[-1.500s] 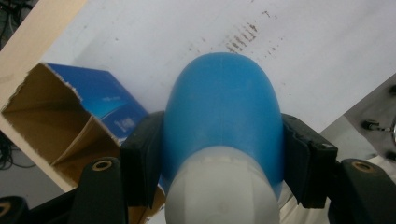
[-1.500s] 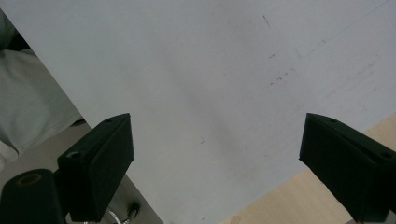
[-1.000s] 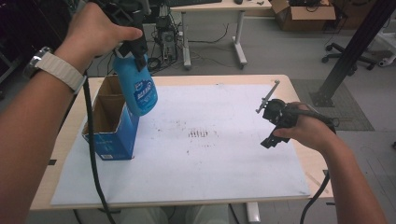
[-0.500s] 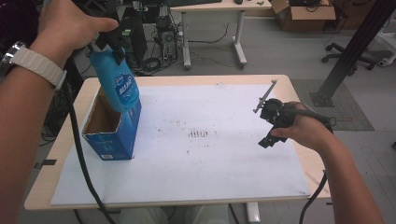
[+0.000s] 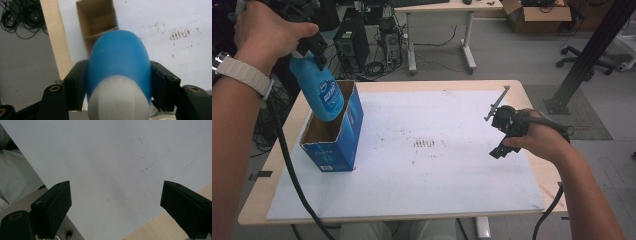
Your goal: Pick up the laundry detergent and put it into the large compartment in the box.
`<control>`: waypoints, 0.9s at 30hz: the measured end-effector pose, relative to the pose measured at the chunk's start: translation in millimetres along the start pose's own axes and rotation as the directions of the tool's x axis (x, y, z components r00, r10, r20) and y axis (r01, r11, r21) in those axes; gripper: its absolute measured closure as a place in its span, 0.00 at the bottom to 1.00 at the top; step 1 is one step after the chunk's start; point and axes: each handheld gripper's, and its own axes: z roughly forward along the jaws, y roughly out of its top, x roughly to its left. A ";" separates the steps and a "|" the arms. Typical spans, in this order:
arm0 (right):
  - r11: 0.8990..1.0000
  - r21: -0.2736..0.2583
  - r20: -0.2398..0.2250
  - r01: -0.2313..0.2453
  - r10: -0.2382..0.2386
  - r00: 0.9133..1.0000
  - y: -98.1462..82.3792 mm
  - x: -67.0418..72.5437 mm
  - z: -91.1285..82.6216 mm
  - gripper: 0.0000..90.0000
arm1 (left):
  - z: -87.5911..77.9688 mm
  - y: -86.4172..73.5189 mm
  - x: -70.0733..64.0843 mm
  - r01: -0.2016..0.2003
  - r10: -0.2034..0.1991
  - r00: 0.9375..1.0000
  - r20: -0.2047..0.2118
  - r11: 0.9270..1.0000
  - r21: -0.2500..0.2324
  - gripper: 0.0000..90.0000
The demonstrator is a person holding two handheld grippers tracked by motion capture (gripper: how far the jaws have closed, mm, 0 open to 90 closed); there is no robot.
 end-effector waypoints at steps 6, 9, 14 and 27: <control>1.000 0.003 -0.001 -0.002 0.002 1.000 1.0 0.6 -1.2 0.11 | 12.6 -1.7 3.0 0.024 -0.024 0.999 -0.030 1.000 0.001 0.42; 1.000 -0.003 0.004 -0.001 0.001 1.000 2.6 1.3 -3.9 0.11 | 19.6 -2.3 4.2 0.026 -0.027 0.999 -0.036 1.000 -0.008 0.42; 1.000 -0.009 0.004 0.003 -0.003 1.000 2.5 3.6 -3.4 0.11 | 38.6 -5.1 7.5 0.028 -0.029 0.998 -0.047 1.000 -0.003 0.42; 1.000 -0.004 -0.005 -0.001 0.001 1.000 0.1 5.2 5.0 0.11 | 96.4 -14.6 13.2 0.028 -0.027 0.999 -0.036 1.000 0.014 0.42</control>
